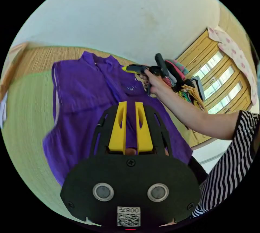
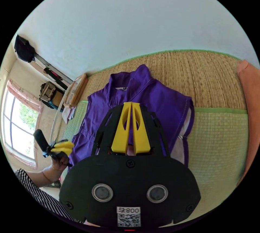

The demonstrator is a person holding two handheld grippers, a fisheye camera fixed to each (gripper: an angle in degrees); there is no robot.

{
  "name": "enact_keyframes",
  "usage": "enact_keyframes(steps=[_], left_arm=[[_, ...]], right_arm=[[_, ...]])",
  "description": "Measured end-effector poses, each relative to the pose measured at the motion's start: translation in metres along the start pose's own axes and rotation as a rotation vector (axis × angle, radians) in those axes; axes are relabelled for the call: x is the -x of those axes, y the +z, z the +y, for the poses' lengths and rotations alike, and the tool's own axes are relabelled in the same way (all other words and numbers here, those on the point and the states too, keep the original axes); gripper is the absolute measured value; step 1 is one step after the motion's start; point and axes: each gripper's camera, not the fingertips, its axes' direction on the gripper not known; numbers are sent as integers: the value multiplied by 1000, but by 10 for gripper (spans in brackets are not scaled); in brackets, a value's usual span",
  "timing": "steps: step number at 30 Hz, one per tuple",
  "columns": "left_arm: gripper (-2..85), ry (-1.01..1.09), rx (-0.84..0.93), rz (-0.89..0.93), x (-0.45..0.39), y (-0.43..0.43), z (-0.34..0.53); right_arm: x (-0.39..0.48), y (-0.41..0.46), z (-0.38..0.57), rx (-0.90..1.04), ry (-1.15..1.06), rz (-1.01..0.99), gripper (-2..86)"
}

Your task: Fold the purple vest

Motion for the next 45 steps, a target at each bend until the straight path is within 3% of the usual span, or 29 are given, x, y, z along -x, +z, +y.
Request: enact_keyframes(steps=[7,11,17,21,23,27,31,38,41,43,45], left_arm=[[40,41,110,-195,26,101,-132],[12,56,239,-421,41,155,-166],[2,29,193,-391,49,141,-170],[1,66,130,-448,46,110,-163],[1,31,180,-494,61,110,-162],[0,-45,223,-397,86,99,-160],[0,-24,154,-312,79,53,-136],[0,-25,243,-154,61,-46,-4],[1,-84,321,-221,72,-61,38],[1,-117,284,-208,80,-76,53],[1,-216,236,-96,85,-102,67]], right_arm=[[-40,-11,13,45,54,137,1],[-55,-15,32,38,55,170,1],[-75,-38,60,-34,137,83,0],[-62,-62,70,-84,76,115,0],[-65,-60,69,-49,87,176,0],[-81,-69,76,-24,153,115,0],[-64,-110,102,-50,72,110,0],[-32,-195,221,2,-83,64,1],[-37,-194,263,96,-32,145,1],[-50,-188,274,160,11,154,1],[-54,-203,274,141,55,121,1]])
